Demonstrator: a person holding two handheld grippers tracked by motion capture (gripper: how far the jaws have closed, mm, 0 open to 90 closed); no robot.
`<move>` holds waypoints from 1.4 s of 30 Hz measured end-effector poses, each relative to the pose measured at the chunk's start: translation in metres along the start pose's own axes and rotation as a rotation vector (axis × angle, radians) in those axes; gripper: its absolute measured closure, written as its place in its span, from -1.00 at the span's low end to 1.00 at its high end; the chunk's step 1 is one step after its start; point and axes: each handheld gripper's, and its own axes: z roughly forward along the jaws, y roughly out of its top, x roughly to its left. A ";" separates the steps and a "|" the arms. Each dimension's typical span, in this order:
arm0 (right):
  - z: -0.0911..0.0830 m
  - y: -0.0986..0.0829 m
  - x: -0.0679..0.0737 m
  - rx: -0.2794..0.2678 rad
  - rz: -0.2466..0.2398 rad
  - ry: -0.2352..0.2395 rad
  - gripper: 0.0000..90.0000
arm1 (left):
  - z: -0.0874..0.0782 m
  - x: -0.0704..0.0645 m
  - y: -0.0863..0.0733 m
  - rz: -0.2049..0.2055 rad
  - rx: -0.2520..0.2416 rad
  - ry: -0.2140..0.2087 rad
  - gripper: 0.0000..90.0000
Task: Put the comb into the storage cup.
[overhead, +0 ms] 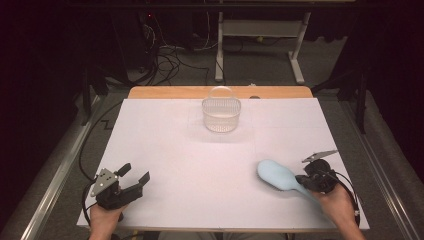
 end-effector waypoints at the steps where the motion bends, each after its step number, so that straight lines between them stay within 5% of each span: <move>1: 0.000 -0.001 0.000 -0.001 0.000 -0.001 1.00 | 0.000 0.000 0.000 0.000 -0.001 0.000 -0.51; 29: -0.007 -0.020 0.008 -0.037 0.027 0.015 0.94 | 0.000 0.000 0.000 0.000 0.000 0.001 -0.51; 35: -0.009 -0.021 0.005 -0.055 0.044 0.004 0.77 | 0.000 0.000 0.000 -0.001 0.000 0.000 -0.51; 42: -0.015 -0.023 -0.002 -0.094 0.092 -0.026 0.16 | 0.000 0.000 0.000 -0.003 0.002 0.002 -0.51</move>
